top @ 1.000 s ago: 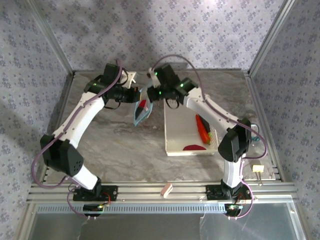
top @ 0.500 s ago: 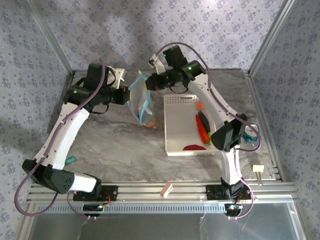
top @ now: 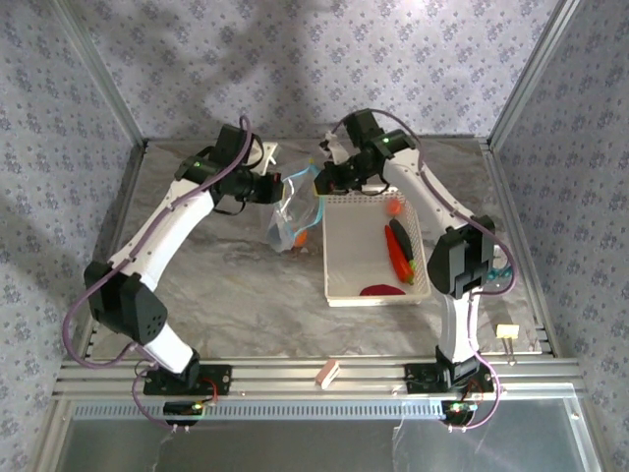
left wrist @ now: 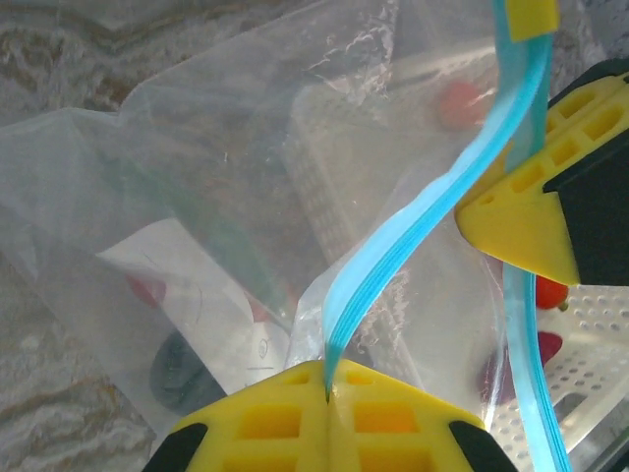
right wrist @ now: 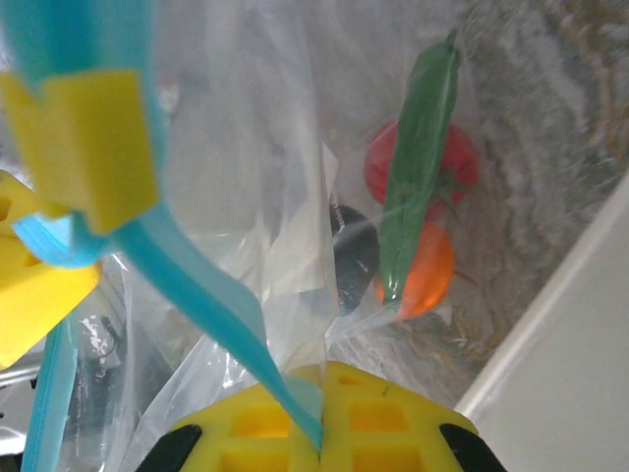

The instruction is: Place the food in the zip-top bag and seal the zipper

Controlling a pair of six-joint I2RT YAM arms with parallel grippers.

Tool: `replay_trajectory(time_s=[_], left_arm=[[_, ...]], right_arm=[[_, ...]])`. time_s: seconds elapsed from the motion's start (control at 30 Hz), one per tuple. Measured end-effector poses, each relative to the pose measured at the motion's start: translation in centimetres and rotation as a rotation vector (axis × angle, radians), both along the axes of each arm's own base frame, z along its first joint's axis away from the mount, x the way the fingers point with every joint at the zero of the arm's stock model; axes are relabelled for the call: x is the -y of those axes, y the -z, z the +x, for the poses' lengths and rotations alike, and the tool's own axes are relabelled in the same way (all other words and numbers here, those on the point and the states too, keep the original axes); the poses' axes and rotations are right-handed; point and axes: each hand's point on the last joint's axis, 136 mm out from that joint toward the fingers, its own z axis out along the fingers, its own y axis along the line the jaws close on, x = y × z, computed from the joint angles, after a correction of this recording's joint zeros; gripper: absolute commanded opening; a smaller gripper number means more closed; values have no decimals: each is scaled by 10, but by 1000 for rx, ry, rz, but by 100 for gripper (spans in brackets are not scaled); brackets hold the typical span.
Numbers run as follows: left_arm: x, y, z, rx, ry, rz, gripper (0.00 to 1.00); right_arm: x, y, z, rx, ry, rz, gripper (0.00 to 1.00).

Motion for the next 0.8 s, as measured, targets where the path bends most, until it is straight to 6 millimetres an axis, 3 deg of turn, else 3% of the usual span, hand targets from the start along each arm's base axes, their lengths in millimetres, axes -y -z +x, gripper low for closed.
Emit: replay_trajectory(time_s=[0.13, 0.23, 0.33, 0.47, 0.63, 0.8], left_arm=[[7, -30, 15, 67, -2, -21, 0], [4, -61, 20, 139, -10, -17, 0], [-7, -88, 19, 209, -27, -13, 0], [-34, -100, 19, 231, -82, 16, 0], [-68, -110, 13, 252, -146, 62, 0], [-77, -122, -1, 272, -150, 84, 0]], right_arm=[[12, -18, 14, 44, 40, 22, 1], [7, -46, 28, 100, 48, 68, 1], [-9, -81, 36, 173, 23, 139, 1], [-41, -111, 35, 222, -37, 227, 1], [-85, -104, 15, 171, -124, 278, 1], [-116, -83, -2, 97, -184, 287, 1]])
